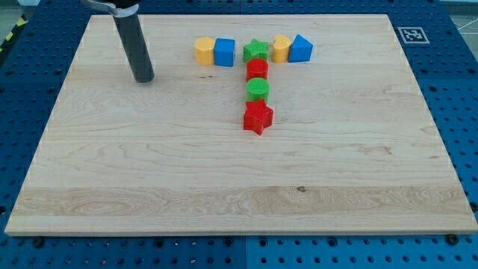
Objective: Move the yellow hexagon towards the green circle
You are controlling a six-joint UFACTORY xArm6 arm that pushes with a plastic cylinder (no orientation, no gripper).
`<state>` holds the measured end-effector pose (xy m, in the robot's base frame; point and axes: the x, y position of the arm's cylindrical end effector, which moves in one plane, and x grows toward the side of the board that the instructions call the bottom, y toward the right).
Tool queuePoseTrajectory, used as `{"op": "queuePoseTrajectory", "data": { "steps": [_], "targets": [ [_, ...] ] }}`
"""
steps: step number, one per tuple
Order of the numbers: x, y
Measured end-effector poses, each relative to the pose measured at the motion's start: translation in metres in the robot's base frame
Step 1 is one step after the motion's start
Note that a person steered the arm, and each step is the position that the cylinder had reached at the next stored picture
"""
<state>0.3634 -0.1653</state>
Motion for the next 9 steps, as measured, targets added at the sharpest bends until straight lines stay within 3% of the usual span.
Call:
{"op": "queuePoseTrajectory", "data": {
  "steps": [1, 2, 4, 5, 6, 9],
  "targets": [
    [-0.004, 0.003],
    [-0.044, 0.047],
    [-0.057, 0.053],
    [-0.101, 0.053],
    [-0.110, 0.054],
    [-0.060, 0.080]
  ]
}}
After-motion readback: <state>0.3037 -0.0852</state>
